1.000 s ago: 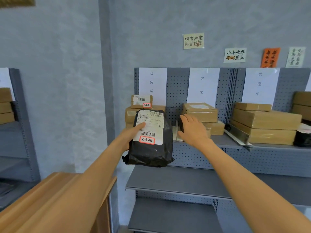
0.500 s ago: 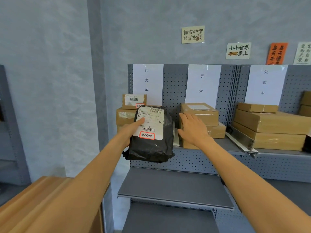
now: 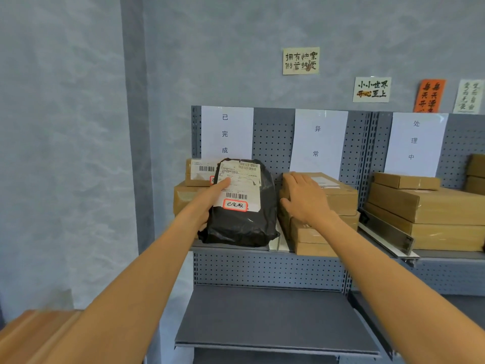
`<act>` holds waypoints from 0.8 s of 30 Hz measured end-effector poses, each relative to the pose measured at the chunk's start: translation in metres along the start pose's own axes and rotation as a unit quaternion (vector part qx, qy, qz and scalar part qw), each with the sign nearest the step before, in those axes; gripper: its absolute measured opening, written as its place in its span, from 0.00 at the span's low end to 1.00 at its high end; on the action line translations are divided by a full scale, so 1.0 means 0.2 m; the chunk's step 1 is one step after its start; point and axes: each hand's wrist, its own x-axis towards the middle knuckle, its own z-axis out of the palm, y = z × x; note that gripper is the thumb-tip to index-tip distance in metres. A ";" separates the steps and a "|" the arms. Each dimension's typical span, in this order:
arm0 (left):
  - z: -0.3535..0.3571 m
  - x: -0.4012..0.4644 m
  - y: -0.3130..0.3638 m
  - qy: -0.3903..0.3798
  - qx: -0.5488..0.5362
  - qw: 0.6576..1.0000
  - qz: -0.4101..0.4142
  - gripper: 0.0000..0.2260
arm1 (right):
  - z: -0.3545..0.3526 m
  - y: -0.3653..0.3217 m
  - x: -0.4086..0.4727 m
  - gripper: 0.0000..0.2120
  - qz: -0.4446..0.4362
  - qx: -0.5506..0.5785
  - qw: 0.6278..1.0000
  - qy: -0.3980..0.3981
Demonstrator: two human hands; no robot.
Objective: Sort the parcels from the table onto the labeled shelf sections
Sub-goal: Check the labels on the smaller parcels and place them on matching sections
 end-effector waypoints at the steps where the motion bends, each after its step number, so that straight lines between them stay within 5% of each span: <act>1: -0.01 0.02 0.01 0.000 0.000 1.000 0.004 0.03 | 0.01 -0.01 0.02 0.28 0.001 -0.002 1.000 0.004; 9: -0.05 0.11 -0.01 -0.008 0.007 1.000 -0.005 0.04 | 0.04 -0.03 0.04 0.25 0.019 0.025 1.000 0.004; 14: -0.05 0.09 -0.05 -0.017 0.003 1.000 -0.017 0.05 | 0.08 -0.10 0.01 0.22 0.067 0.210 0.975 0.005; 17: -0.05 0.07 -0.07 -0.027 -0.006 0.999 -0.032 0.07 | 0.11 -0.18 -0.02 0.24 0.159 0.415 0.896 -0.014; 24: -0.02 0.01 -0.10 -0.026 -0.019 0.998 -0.055 0.10 | 0.20 -0.29 -0.09 0.46 0.287 0.664 0.676 -0.139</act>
